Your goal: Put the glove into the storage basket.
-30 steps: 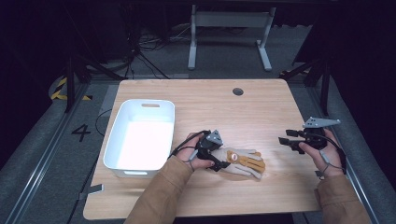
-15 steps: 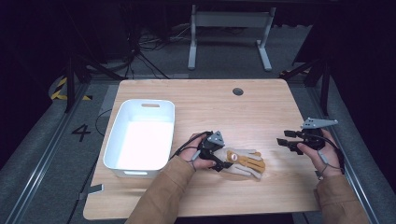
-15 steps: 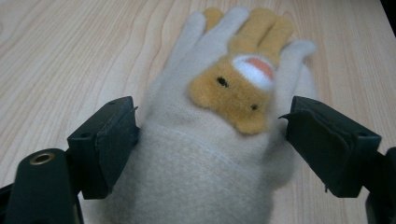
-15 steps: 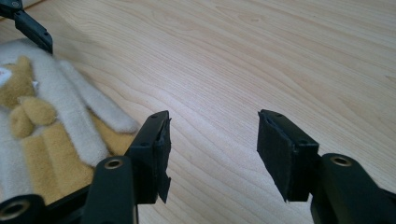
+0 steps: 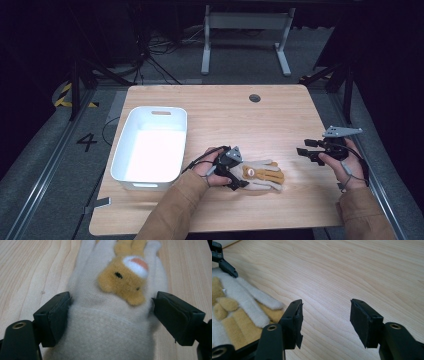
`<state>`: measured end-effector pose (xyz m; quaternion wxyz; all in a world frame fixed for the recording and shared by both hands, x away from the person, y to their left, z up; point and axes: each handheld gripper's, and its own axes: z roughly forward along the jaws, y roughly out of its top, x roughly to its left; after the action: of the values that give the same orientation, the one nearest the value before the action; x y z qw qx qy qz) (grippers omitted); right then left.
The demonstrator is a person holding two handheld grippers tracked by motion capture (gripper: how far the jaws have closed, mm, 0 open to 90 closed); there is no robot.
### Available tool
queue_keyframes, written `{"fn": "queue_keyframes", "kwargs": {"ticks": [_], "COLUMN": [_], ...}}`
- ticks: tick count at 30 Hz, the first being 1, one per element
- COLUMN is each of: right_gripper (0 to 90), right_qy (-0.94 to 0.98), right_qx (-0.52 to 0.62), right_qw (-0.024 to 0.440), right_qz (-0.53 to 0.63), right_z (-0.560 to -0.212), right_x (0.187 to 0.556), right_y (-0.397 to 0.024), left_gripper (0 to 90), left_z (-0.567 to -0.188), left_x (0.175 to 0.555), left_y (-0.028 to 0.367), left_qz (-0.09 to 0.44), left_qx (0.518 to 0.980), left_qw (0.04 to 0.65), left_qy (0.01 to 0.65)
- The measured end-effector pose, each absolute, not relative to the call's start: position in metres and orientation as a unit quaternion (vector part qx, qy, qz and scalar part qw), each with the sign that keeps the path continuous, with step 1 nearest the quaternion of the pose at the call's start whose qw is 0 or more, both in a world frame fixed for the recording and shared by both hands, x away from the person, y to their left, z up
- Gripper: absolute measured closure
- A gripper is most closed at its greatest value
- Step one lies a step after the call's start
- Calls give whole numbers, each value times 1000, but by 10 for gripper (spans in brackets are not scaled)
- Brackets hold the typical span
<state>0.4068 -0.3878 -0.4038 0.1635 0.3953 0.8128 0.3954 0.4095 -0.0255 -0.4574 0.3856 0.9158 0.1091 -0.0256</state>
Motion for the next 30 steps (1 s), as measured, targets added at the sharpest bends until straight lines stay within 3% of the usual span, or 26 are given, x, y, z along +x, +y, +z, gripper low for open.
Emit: {"fn": "queue_keyframes", "kwargs": {"ticks": [12, 20, 27, 30], "right_gripper": [447, 447, 447, 447], "right_qy": [813, 812, 814, 814], "right_qx": [394, 394, 394, 394], "right_qw": [165, 166, 166, 165], "right_qz": [396, 397, 393, 394], "right_z": [-403, -402, -403, -403], "right_x": [406, 406, 407, 407], "right_y": [-387, -388, -387, -387], "left_gripper": [162, 150, 119, 64], "left_z": [-454, -464, -468, -471], "left_x": [404, 401, 401, 400], "left_y": [-23, -29, -39, -43], "left_qz": [-19, -5, 16, 25], "left_qx": [917, 931, 931, 930], "left_qw": [389, 358, 359, 360], "left_qy": [89, 77, 70, 69]}}
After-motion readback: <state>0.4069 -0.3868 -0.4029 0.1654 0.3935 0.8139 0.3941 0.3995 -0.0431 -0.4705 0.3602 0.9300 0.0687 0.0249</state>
